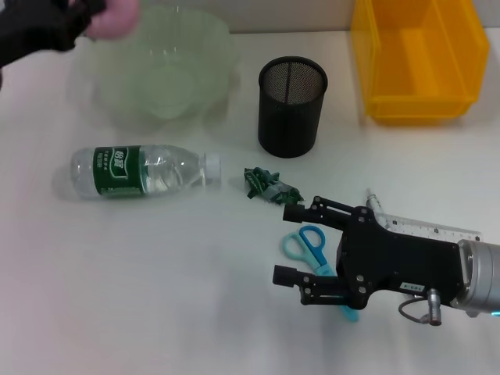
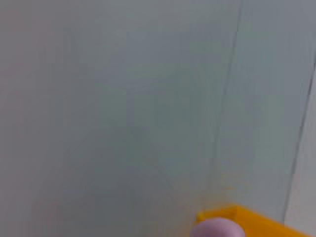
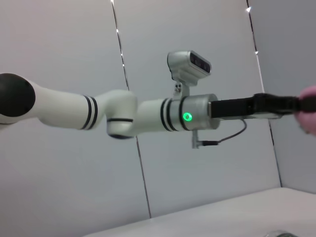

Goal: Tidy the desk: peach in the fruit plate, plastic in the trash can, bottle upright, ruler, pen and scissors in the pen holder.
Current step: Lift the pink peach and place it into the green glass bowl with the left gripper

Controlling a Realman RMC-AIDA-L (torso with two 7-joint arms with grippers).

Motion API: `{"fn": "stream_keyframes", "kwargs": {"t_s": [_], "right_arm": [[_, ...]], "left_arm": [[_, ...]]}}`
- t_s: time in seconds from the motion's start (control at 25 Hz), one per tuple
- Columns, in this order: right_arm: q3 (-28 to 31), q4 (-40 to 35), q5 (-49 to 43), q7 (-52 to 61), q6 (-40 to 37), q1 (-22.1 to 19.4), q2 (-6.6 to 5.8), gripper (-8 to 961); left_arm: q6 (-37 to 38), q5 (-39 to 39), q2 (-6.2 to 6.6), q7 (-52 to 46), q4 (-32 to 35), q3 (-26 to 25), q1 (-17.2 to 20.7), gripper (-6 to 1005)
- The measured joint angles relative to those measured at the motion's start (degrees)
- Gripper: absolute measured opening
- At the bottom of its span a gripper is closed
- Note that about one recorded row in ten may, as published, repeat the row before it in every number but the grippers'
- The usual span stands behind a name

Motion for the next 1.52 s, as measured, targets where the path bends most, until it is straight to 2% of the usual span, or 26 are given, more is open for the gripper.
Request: {"fn": "stream_keyframes", "kwargs": {"t_s": [0.04, 0.08, 0.2, 0.48, 0.64, 0.68, 0.96, 1.52], "right_arm": [[0.1, 0.5, 0.4, -0.1, -0.2, 0.1, 0.05, 838], [0.1, 0.5, 0.4, -0.1, -0.2, 0.1, 0.05, 839], [0.2, 0.9, 0.7, -0.1, -0.2, 0.1, 0.07, 839], [0.2, 1.9, 0.7, -0.2, -0.3, 0.1, 0.08, 839], [0.2, 1.9, 0.7, -0.2, -0.2, 0.1, 0.08, 838], [0.2, 1.9, 0.7, -0.2, -0.2, 0.1, 0.09, 838], [0.2, 1.9, 0.7, -0.2, 0.2, 0.5, 0.16, 838], [0.2, 2.4, 1.4, -0.2, 0.4, 1.5, 0.16, 838]], "left_arm": [[-2.0, -3.7, -0.04, 3.8, -3.4, 1.2, -1.2, 88], [-2.0, -3.7, -0.04, 3.8, -3.4, 1.2, -1.2, 82], [-6.1, -8.5, -0.10, 9.7, -9.0, 4.1, -3.4, 65], [-18.7, -11.1, -0.42, 18.1, -17.6, 11.5, -8.4, 51], [-21.1, -11.2, -0.46, 18.4, -18.3, 12.6, -9.0, 51], [-29.3, -11.3, -0.47, 18.6, -19.4, 18.7, -10.2, 51], [-32.1, -13.3, -0.51, 18.7, -19.4, 21.0, -10.0, 52], [-31.8, -17.0, -0.29, 19.3, -18.9, 21.4, -8.5, 522]]}}
